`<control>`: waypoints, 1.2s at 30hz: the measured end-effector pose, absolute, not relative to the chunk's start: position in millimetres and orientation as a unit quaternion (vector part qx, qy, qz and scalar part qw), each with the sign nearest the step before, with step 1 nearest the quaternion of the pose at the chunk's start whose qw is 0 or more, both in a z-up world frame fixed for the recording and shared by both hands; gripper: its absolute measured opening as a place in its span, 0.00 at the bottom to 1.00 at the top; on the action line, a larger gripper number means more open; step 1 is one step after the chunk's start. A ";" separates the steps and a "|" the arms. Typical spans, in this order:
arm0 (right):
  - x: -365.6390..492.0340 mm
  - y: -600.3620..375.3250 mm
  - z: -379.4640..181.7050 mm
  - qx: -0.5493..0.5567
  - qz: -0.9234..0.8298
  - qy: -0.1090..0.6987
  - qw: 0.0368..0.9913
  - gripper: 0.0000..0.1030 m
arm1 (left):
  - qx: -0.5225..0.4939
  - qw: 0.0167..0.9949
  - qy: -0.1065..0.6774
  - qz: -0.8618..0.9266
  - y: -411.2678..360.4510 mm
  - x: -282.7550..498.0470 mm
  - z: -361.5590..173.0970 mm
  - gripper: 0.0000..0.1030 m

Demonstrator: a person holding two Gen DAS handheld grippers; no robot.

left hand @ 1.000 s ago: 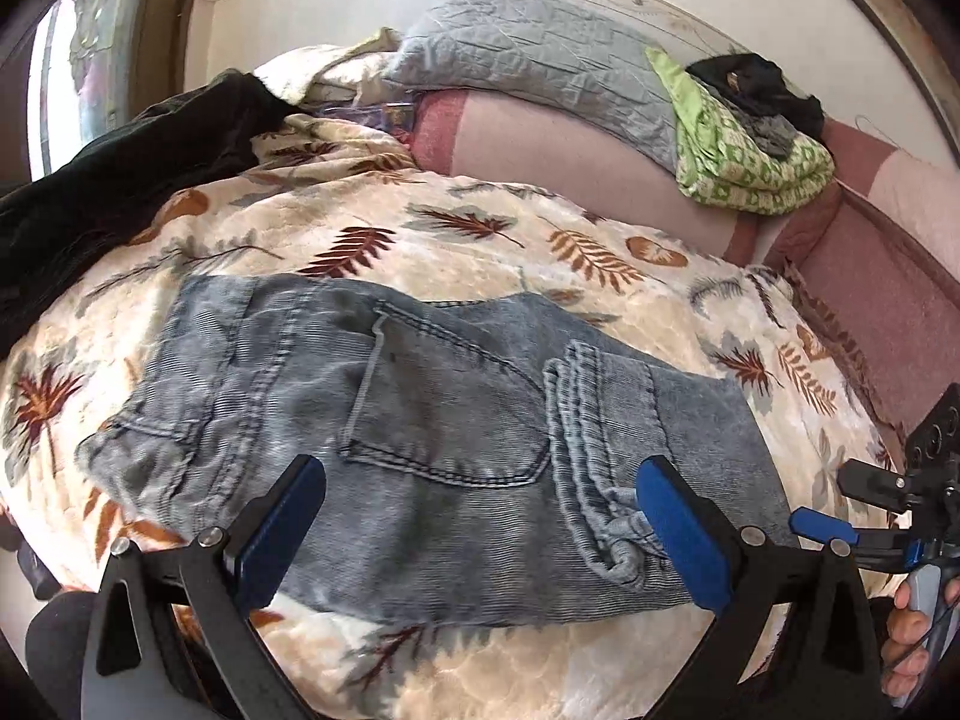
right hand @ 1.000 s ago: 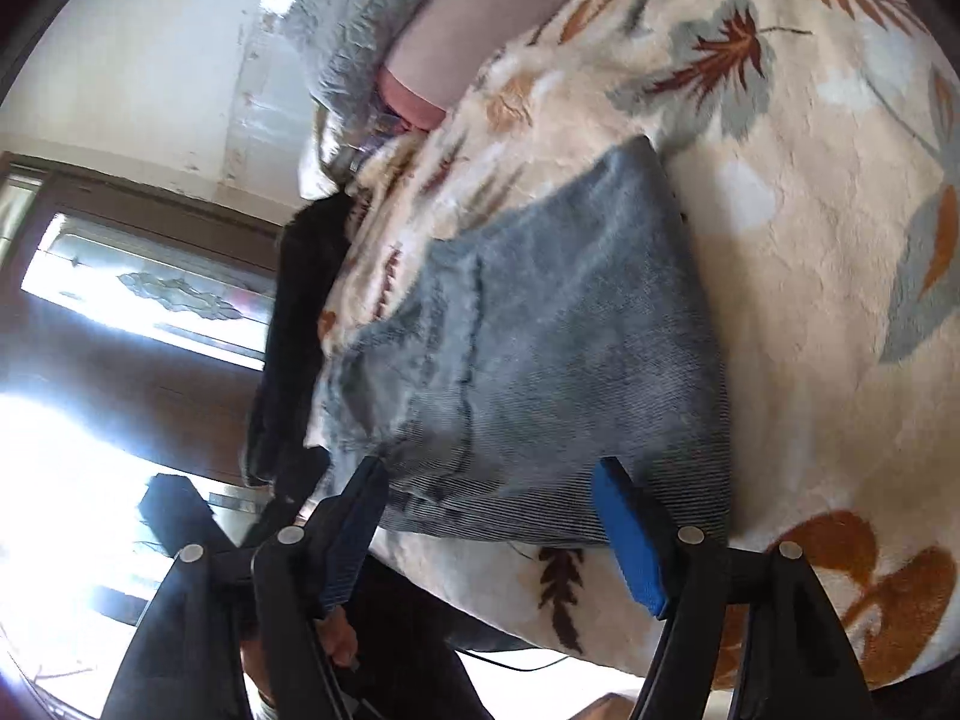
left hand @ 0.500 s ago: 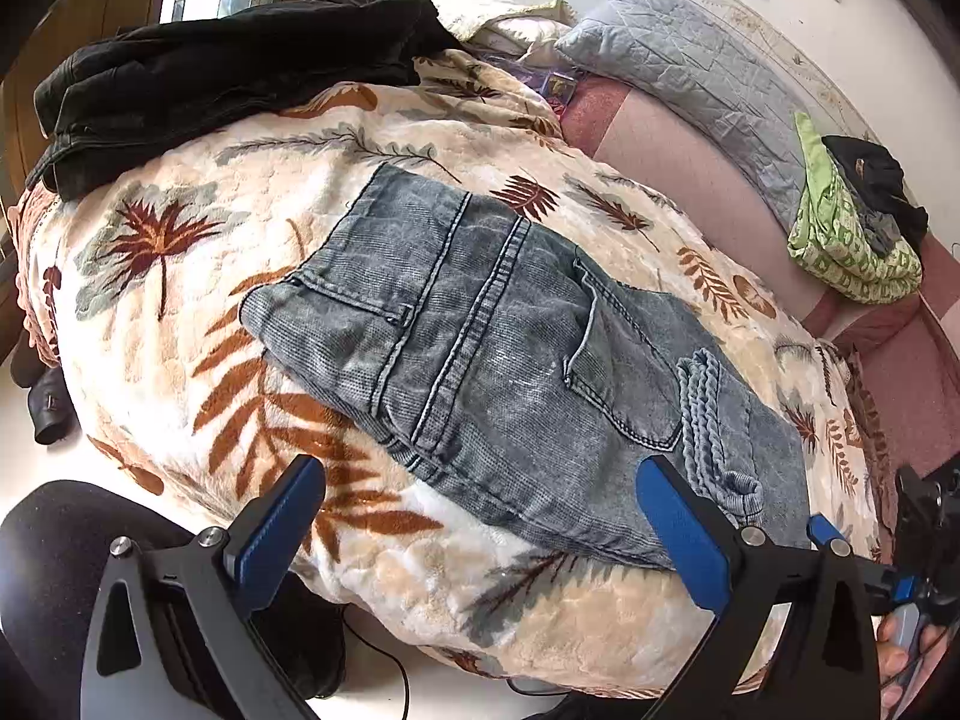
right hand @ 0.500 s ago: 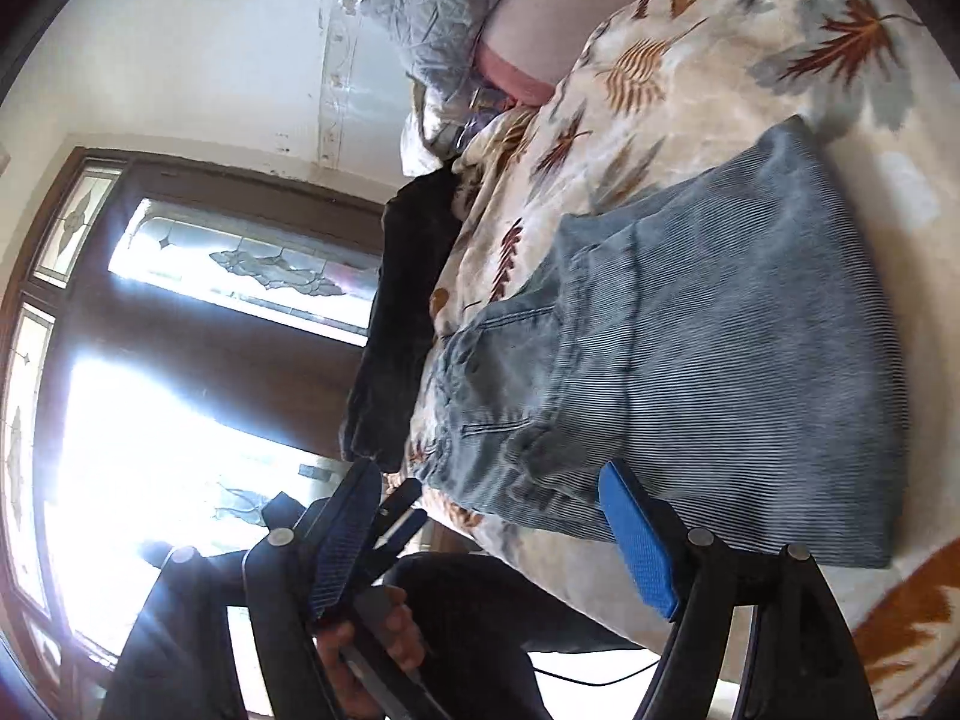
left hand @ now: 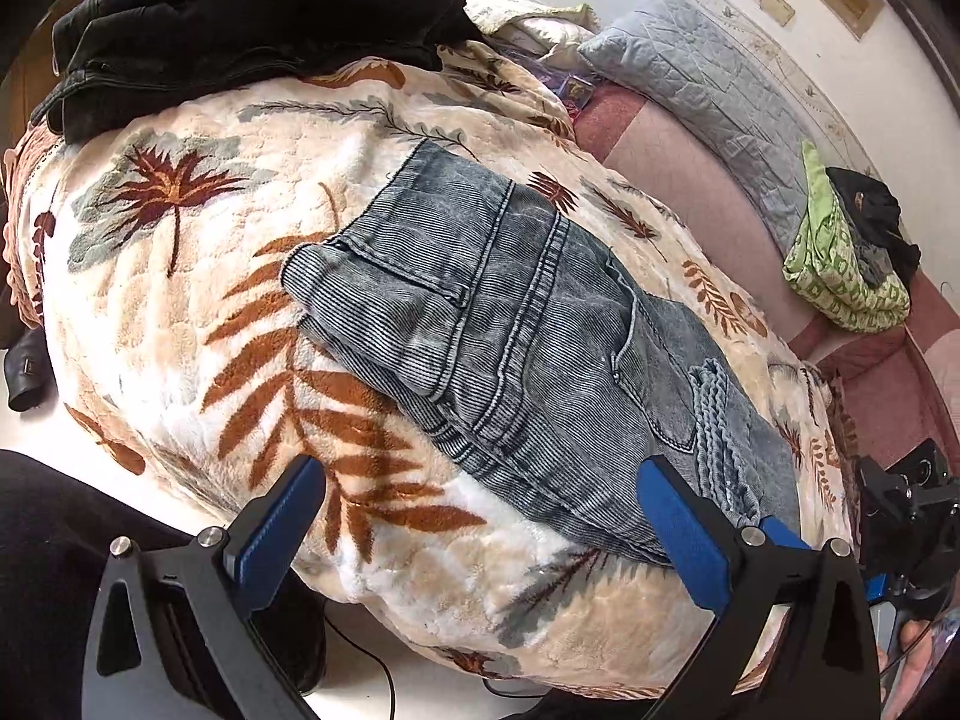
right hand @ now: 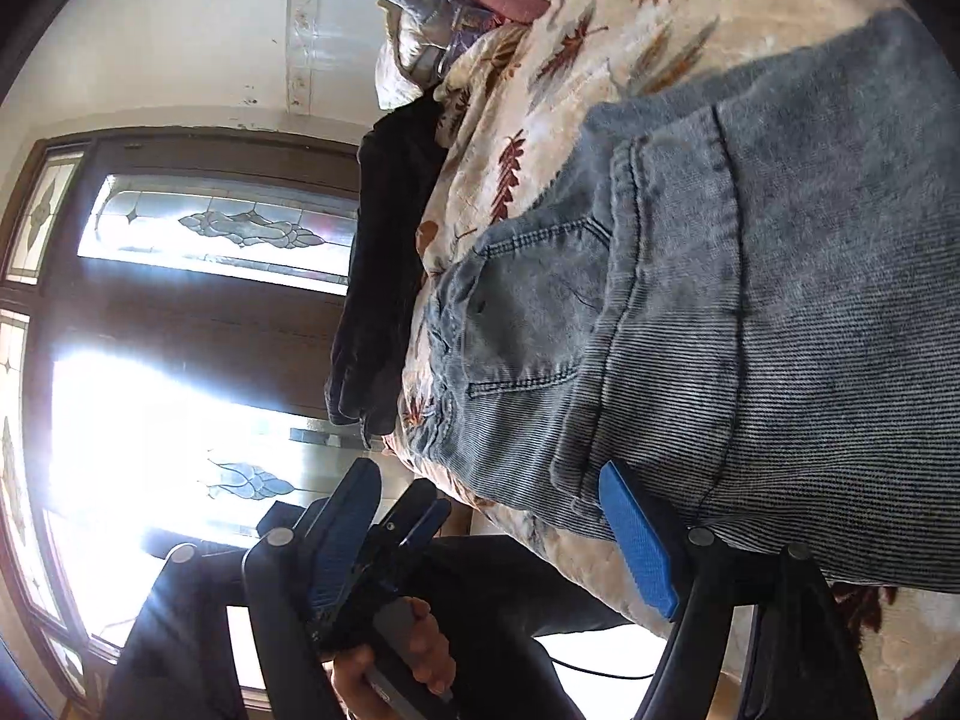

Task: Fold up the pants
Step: 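Grasp the folded edge of the jeans with the left tool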

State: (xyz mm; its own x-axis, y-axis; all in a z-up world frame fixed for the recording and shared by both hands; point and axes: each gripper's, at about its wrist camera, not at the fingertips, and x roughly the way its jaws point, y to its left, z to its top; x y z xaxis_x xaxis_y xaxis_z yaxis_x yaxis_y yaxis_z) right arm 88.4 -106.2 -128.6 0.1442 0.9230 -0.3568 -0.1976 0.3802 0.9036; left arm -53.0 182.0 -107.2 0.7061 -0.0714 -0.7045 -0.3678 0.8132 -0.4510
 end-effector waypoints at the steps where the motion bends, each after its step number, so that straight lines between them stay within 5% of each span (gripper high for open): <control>1: 89.1 -102.9 -134.4 0.351 0.416 0.510 0.666 0.77 | -0.299 0.874 0.372 0.086 184.9 -53.2 -107.7 1.00; 17: 79.2 -133.8 -139.5 0.353 0.417 0.454 0.704 0.77 | -0.512 0.796 0.319 0.042 249.7 -41.8 -122.4 1.00; 28: 74.9 -140.2 -136.0 0.351 0.426 0.445 0.705 0.77 | -0.549 0.776 0.308 0.041 263.0 -19.1 -129.4 1.00; 31: 76.1 -136.2 -123.2 0.351 0.433 0.441 0.703 0.77 | -0.542 0.781 0.308 0.037 264.5 -13.9 -128.4 0.83; 33: 83.4 -128.4 -112.7 0.355 0.434 0.446 0.698 0.77 | -0.524 0.789 0.321 0.035 264.8 -9.7 -129.1 0.33; 34: 89.2 -122.7 -107.4 0.356 0.433 0.449 0.696 0.77 | -0.513 0.791 0.330 0.041 265.0 -7.3 -129.9 0.23; 36: 103.6 -108.2 -97.3 0.356 0.432 0.454 0.693 0.77 | -0.513 0.791 0.332 0.041 267.4 -7.3 -133.4 0.19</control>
State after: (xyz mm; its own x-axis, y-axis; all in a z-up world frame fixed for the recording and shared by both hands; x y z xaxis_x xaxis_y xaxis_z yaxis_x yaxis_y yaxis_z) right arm 103.6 -108.2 -97.3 0.2147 0.9223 -0.3214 -0.2750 0.3728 0.8862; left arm -7.3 267.4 -133.4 0.7763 -0.2749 -0.5673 -0.4060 0.4704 -0.7835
